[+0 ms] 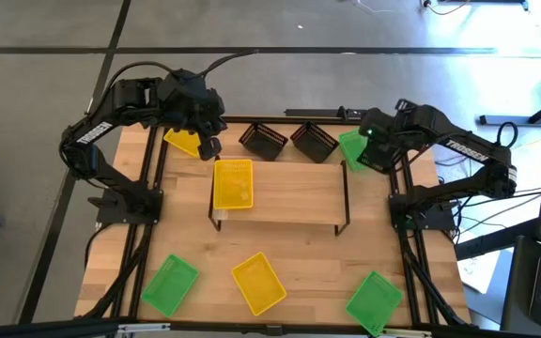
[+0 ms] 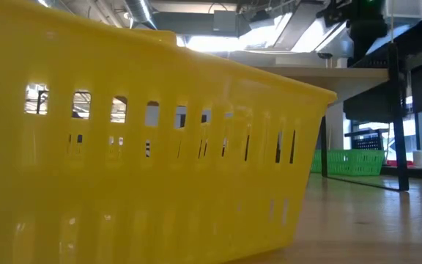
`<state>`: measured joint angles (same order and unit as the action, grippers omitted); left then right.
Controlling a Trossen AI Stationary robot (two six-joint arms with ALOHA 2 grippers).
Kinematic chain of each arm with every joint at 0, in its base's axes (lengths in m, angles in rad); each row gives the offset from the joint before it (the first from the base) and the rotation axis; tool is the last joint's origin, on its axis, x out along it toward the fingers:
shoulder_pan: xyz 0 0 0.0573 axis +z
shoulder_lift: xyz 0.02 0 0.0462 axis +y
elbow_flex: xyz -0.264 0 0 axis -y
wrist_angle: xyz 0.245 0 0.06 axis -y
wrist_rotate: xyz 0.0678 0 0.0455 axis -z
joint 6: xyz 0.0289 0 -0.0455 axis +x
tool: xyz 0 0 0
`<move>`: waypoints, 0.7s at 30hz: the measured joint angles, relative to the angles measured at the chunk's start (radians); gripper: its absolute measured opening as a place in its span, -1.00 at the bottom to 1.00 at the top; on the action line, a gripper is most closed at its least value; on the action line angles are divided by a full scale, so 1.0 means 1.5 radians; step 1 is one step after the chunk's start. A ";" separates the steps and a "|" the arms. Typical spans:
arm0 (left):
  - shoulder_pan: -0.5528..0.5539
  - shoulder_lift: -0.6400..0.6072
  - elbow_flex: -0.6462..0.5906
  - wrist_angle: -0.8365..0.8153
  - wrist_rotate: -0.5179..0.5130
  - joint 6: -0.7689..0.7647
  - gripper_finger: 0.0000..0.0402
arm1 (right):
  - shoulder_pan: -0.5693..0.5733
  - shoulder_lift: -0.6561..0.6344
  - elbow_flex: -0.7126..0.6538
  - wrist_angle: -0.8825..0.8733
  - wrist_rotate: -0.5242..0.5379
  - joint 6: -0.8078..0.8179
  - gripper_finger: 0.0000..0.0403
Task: Stack baskets on shelf by color
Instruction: Put the bottom right black bin on the shelf
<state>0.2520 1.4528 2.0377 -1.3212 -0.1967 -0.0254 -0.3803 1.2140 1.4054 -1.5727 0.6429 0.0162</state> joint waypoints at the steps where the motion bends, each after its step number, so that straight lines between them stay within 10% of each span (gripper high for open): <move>1: 0.000 0.000 0.000 0.000 0.000 0.000 -0.86 | -0.005 0.000 0.012 0.000 0.003 0.000 -1.00; 8: 0.000 0.000 0.000 -0.001 0.000 0.000 -0.86 | -0.016 0.006 0.125 0.028 0.000 -0.016 -1.00; 21: 0.000 0.000 0.000 -0.001 0.000 0.001 -0.86 | 0.020 0.160 0.392 0.095 -0.208 -0.105 -1.00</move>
<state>0.2523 1.4528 2.0378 -1.3233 -0.1967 -0.0242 -0.3503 1.4542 1.9928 -1.4303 0.3305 -0.1410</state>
